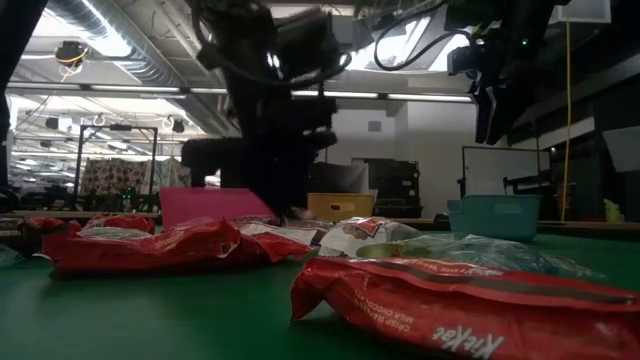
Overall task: Sort candy
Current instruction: Put the brown chocolate bar into the yellow bin
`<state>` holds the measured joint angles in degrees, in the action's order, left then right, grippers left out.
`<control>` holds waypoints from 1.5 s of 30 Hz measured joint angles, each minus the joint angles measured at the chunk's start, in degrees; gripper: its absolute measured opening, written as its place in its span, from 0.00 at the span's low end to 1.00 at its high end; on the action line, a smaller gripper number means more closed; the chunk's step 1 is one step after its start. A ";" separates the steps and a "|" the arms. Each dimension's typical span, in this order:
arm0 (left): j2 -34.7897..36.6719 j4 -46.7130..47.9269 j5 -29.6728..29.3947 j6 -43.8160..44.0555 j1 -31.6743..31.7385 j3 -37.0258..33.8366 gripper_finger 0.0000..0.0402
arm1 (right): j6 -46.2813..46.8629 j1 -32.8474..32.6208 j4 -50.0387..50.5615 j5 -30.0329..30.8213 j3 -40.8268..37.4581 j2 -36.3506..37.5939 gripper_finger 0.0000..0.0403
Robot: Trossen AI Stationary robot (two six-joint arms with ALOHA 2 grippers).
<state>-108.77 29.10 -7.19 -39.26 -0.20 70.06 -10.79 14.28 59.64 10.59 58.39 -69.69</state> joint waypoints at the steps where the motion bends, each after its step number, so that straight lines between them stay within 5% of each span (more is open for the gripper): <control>1: 0.00 -0.04 -0.74 0.55 -0.50 0.69 0.24 | 0.00 -0.02 0.00 -0.02 0.00 0.00 0.56; 10: -0.02 -2.73 -8.49 3.14 -2.22 8.76 0.24 | 0.00 -0.01 0.00 0.00 0.00 0.00 0.56; 22: 0.00 -3.52 -17.74 3.15 6.28 13.38 0.24 | 0.00 -0.02 0.00 -1.18 0.00 0.00 0.56; 37: 0.00 -3.49 -17.80 14.41 12.36 13.38 0.25 | 0.00 -0.02 0.00 -1.18 0.00 0.00 0.56; 45: 0.00 -3.49 -17.79 21.10 12.57 13.38 0.40 | -0.01 -0.01 -0.02 -1.20 0.00 -0.02 0.56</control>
<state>-108.77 25.61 -24.98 -18.16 12.38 83.44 -10.80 14.27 59.61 9.39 58.39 -69.71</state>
